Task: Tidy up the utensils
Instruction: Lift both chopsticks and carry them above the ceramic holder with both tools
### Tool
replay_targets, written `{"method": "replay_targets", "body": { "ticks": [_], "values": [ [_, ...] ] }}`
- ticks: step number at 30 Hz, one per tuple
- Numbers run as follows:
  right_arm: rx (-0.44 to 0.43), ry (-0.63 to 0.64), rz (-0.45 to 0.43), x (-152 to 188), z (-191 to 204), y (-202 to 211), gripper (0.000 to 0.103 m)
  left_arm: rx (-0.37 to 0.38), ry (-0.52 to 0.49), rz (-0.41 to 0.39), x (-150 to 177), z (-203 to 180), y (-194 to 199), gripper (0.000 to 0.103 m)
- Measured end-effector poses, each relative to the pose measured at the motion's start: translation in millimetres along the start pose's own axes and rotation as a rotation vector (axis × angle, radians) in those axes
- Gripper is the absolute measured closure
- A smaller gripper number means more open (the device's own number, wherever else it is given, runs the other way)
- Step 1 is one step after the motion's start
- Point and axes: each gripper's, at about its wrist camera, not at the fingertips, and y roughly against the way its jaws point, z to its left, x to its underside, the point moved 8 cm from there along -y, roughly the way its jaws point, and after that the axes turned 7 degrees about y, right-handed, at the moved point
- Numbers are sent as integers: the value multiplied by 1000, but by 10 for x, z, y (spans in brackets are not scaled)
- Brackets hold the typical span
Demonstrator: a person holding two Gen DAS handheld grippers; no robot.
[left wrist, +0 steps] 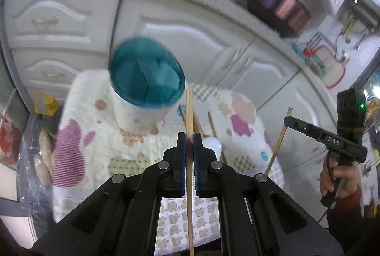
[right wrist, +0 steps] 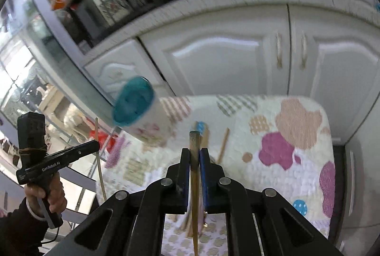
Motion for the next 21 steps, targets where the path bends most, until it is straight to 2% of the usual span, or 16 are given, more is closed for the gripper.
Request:
{"method": "replay_targets", "body": {
  "ticks": [4,8,15,17,21],
  "values": [
    [-41,34,-71,-313,193,283,95,11,-16,-115,-326,-74,493,99],
    [-74,73,-183,-841,459,510,95,-18,-35,-247,-788,-119,807,99],
    [-68,135,-318,-1679,891,505,95,-148,-67,-445,-1549,-51,787,99],
    [-55,144,-336,-1831,958,423,95,-181,-70,-496,-1743,-21,669,99],
    [-26,157,-328,-2006,998,79,95,-233,-83,-543,-1962,64,427,99]
  ]
}}
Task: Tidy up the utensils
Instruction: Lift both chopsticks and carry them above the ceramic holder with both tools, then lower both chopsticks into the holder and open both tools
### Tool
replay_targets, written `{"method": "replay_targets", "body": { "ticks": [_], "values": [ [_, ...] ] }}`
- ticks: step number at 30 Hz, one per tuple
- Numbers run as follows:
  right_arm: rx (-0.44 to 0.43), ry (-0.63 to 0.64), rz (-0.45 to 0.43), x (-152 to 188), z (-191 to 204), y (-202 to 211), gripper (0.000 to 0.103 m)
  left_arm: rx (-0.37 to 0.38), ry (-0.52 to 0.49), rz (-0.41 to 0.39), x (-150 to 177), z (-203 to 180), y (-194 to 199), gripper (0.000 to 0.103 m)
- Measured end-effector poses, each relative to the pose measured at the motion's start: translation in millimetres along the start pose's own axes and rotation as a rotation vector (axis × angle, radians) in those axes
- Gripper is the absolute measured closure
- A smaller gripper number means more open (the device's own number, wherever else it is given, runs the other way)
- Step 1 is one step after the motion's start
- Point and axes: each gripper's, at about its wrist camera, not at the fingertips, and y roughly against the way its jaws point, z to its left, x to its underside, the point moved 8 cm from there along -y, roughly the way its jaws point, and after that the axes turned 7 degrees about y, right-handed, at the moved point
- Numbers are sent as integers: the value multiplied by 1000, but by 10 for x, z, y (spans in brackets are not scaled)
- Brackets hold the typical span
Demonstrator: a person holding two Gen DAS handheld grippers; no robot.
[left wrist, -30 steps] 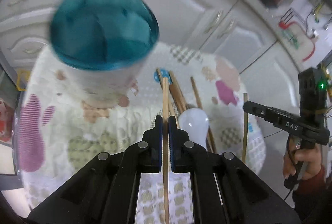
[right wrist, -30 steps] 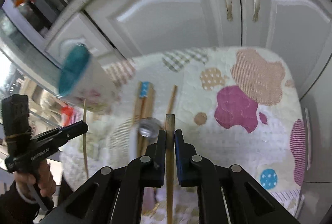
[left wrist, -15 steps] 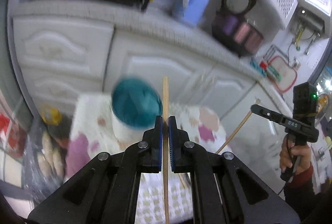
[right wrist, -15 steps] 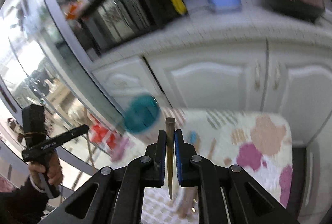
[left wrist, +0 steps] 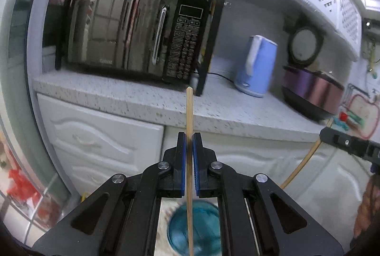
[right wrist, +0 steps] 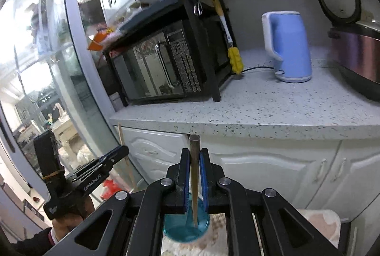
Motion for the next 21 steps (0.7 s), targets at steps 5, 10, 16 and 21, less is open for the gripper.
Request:
{"method": "replay_targets", "body": {
  "ticks": [5,10,16,21],
  "values": [
    [19,-8,64,206,-78,-557,95,-47,-19,9,150,94,-377,99],
    [-1,-33,164,568,-120,-999,95,-90,-41,73,474,185,-624,99],
    [-25,-30,235,871,-86,-1257,95,-110,-19,131,744,297,-726,99],
    [-14,-32,269,979,-127,-1278,94,-110,-27,153,835,281,-680,99]
  ]
}}
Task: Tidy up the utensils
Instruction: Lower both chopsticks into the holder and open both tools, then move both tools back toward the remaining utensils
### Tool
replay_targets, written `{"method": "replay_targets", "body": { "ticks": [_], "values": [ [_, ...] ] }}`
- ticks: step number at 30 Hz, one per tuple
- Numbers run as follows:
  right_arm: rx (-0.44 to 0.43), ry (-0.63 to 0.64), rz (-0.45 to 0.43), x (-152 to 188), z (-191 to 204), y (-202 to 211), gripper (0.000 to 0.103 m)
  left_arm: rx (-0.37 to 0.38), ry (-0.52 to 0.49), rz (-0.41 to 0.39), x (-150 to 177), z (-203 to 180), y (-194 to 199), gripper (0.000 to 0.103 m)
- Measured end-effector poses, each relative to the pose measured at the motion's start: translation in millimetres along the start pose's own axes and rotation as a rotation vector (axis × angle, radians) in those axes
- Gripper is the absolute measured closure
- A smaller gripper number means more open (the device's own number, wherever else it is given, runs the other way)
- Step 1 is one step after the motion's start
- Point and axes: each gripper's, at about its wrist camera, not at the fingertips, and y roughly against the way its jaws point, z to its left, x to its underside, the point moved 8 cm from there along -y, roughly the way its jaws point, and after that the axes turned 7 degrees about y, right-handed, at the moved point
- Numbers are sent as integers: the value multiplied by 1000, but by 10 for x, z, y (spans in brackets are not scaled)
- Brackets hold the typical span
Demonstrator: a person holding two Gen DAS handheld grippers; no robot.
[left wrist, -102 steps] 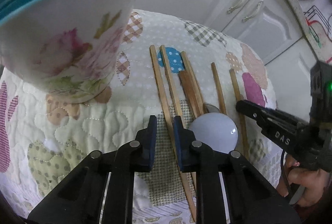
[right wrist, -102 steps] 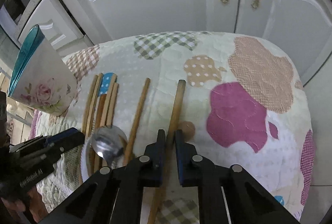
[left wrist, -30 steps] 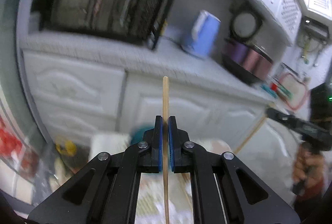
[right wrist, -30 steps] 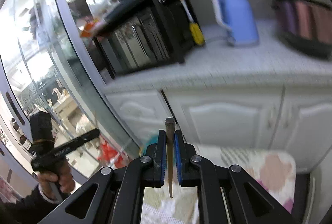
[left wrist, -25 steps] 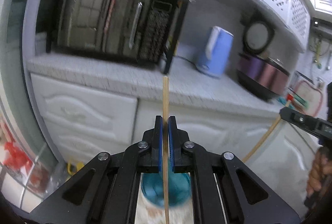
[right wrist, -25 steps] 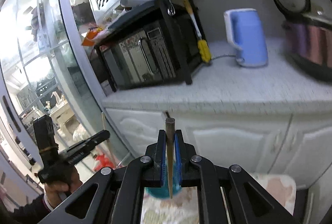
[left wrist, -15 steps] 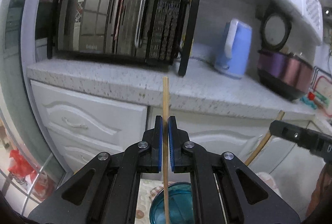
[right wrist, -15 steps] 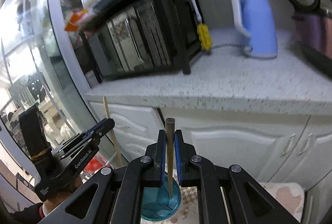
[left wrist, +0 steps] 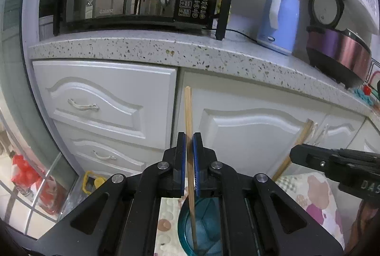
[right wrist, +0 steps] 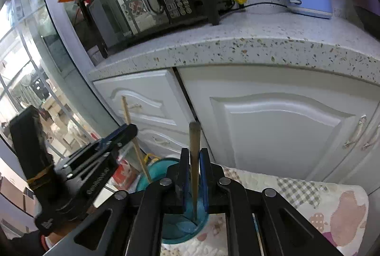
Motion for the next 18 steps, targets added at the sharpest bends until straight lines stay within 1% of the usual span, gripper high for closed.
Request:
{"method": "replay_targets", "body": {
  "ticks": [1,2,3,4,5,6,8,9,10,11,13,16,18],
  "values": [
    [10,0,9,23,-12,0,85,0,2,4,13,2,16,98],
    [18,-4,24,58,-37,-9,66,-1,7,10,28,9,35,97],
    [16,-12,30,93,-52,9,55,-1,12,17,44,21,56,95],
    [8,-25,25,127,-63,33,45,0,19,24,58,34,81,87],
    [2,-32,14,152,-69,69,45,3,27,31,75,45,113,76],
    [5,-29,4,190,-72,114,45,7,34,35,88,59,136,70],
    [24,-18,11,287,-84,190,45,19,58,44,126,87,231,48],
    [26,-20,14,338,-93,225,44,24,67,50,147,93,277,43],
    [29,-27,20,414,-110,274,39,30,76,54,171,97,336,35],
    [39,-36,26,473,-132,307,30,38,85,56,202,98,402,27],
    [78,-55,37,607,-194,385,23,52,92,61,279,80,523,20],
    [155,-75,44,843,-304,545,22,46,66,90,471,10,659,19],
    [207,-92,62,1015,-384,650,19,37,43,118,608,-48,706,19]
  ]
}}
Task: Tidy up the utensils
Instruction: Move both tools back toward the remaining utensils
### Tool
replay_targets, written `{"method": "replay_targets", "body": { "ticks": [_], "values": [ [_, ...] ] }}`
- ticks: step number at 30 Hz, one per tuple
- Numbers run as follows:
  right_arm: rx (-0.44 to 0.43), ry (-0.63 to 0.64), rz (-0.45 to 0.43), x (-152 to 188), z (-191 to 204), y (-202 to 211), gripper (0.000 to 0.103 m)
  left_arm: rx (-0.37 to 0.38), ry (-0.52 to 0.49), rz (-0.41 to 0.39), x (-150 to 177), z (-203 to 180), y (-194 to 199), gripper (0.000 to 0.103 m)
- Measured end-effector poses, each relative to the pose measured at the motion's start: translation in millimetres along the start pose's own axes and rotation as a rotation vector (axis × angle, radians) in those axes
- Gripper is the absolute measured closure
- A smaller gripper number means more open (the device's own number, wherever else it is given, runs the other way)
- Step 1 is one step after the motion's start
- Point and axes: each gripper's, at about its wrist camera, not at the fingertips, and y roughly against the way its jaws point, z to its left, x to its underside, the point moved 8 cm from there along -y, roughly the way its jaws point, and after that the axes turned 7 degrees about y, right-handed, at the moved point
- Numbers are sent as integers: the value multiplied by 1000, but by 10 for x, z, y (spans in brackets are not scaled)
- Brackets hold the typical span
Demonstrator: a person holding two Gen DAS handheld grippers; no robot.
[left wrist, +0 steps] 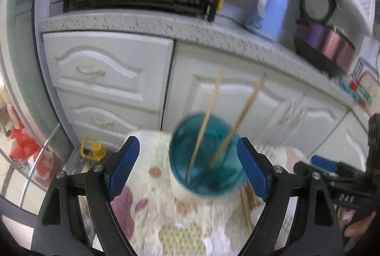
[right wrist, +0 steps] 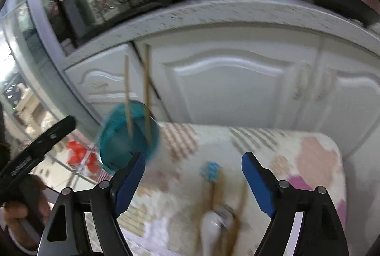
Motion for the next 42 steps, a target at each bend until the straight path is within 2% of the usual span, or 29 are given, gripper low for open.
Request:
{"method": "replay_targets", "body": {
  "ticks": [4,11,20,27,35,39,42],
  "values": [
    [79,-61,37,334,-268,166,17,-3,-36,36,302,-131,73,19],
    [108,-170,15,638,-602,501,17,31,-60,68,626,-359,176,19],
    [216,-126,36,963,-788,692,17,49,-86,84,816,-499,259,19],
    [204,-141,71,1196,-845,610,17,42,-112,111,993,-475,201,19],
    [130,-175,127,1361,-828,326,17,44,-131,184,1273,-415,-9,19],
    [122,-174,157,1421,-841,195,17,72,-124,235,1403,-461,-116,19],
    [119,-178,172,1459,-866,131,17,140,-125,297,1559,-615,-190,19]
  ]
}}
